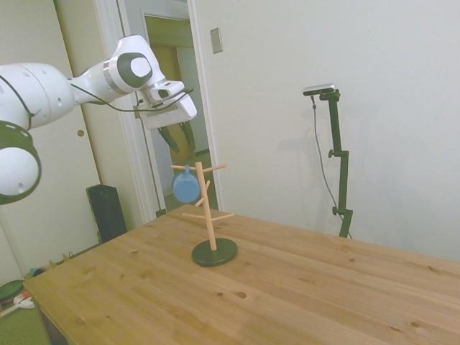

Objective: Hang the mug

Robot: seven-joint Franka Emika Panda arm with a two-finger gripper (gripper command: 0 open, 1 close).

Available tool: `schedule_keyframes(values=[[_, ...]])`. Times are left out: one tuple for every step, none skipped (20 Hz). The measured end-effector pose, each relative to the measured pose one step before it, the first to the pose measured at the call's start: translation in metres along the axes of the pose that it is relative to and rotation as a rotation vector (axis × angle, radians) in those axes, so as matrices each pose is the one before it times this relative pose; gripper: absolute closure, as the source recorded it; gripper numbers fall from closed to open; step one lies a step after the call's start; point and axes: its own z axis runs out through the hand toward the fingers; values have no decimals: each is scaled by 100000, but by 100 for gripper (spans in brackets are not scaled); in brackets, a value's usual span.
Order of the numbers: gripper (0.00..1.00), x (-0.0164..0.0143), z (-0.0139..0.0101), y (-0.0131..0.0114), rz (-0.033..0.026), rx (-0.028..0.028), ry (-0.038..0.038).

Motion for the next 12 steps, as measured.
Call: schedule_keyframes(values=[[0,-329,-819,830,434,370,207],[0,-346,-920,947,629,479,100],[0,-319,-847,969,867,847,-122],[0,-335,-746,1042,831,419,-62],[0,-315,-667,1054,906,443,89],[0,-308,-551,1084,930,659,-258],[0,-295,-367,1097,635,502,-92],[0,-295,-183,1085,648,256,-14],[0,-284,20,1069,590,457,-407],[0,-211,219,1124,533,348,-355],[0,-140,400,1137,363,137,-299],[0,-116,574,1215,207,175,-830]])
